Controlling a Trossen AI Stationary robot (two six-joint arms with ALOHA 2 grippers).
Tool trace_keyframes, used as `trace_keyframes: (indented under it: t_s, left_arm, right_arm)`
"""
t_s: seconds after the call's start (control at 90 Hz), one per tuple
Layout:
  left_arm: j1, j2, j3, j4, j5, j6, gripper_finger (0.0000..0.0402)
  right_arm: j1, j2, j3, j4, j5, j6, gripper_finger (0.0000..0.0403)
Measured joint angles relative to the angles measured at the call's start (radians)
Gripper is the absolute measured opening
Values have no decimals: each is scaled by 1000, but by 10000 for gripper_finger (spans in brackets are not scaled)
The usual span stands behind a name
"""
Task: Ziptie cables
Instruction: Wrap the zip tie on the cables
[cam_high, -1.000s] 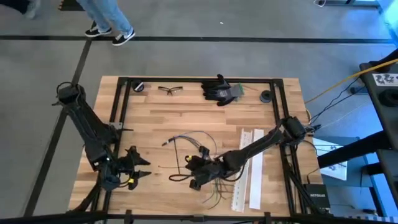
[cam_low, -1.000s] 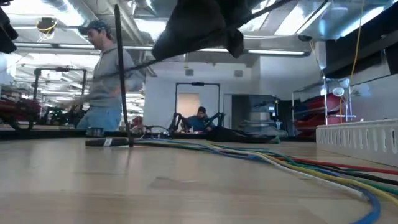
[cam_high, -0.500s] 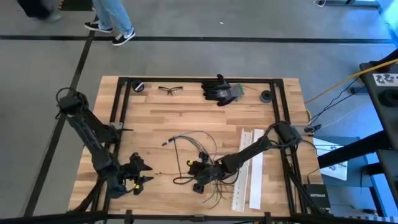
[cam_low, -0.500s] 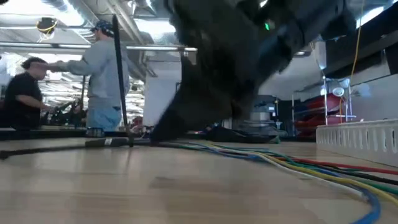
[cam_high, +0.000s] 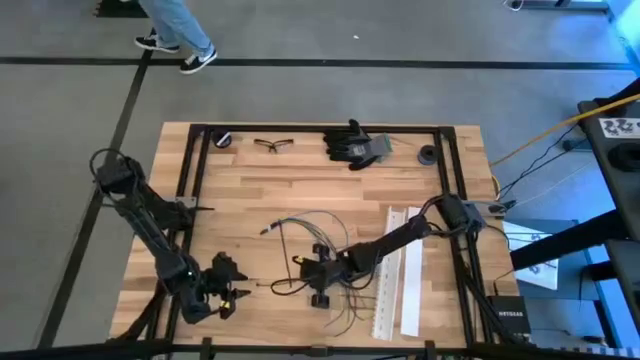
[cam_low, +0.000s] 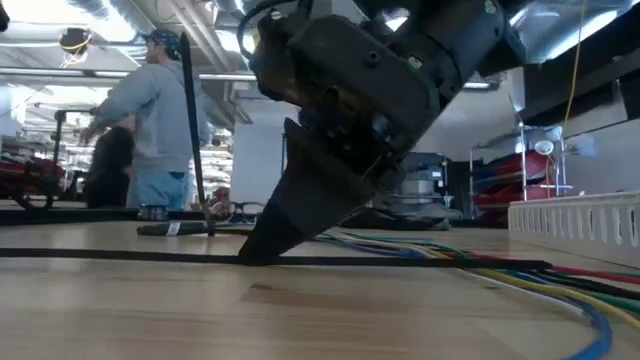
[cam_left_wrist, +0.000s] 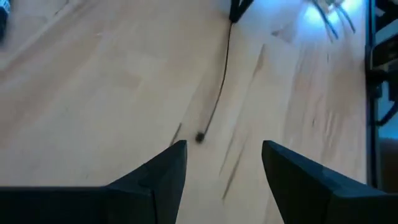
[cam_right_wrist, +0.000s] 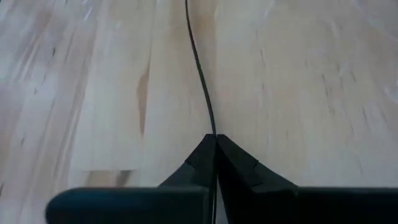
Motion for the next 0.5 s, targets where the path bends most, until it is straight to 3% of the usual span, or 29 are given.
trace_keyframes:
  t_s: [0.144,0.244,0.5]
  left_arm:
    - [14,0,0,6,2,11,194]
    - [23,0,0,6,4,20,194]
    - [29,0,0,5,4,33,194]
  right_arm:
    - [-19,3,130,-327,-33,-15,0]
    - [-37,5,181,-451,-68,-16,0]
    - [-67,20,202,-510,-126,-8,2]
